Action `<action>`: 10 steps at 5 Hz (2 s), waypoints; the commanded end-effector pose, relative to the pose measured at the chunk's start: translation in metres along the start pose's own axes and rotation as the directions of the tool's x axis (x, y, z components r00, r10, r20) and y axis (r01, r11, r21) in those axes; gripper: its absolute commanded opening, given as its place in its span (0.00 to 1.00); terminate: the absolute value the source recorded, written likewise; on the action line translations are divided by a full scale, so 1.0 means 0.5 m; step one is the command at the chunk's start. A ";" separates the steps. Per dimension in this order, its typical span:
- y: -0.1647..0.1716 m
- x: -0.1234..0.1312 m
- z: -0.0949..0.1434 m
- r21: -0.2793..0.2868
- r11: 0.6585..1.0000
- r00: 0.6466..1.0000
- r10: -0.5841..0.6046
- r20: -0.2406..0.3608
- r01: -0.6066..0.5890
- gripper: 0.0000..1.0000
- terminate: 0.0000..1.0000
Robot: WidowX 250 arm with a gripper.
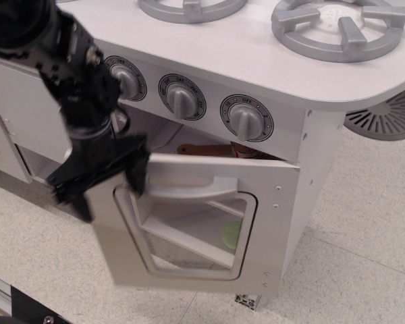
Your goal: Open oven
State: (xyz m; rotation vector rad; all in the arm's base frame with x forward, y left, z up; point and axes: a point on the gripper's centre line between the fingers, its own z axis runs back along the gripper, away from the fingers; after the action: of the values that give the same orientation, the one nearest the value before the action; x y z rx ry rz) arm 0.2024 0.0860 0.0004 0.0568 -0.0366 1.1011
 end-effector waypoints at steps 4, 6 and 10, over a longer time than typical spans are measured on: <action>-0.074 0.153 0.076 -0.026 0.881 0.869 -0.462 0.177 0.473 1.00 0.00; -0.062 0.087 -0.003 -0.077 0.911 0.913 -0.397 0.089 0.404 1.00 0.00; -0.070 -0.132 0.012 -0.228 0.955 0.976 -0.208 -0.062 0.190 1.00 0.00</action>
State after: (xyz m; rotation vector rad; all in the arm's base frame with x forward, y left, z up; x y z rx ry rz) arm 0.1887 0.0095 -0.0096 -0.1743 -0.0444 0.8954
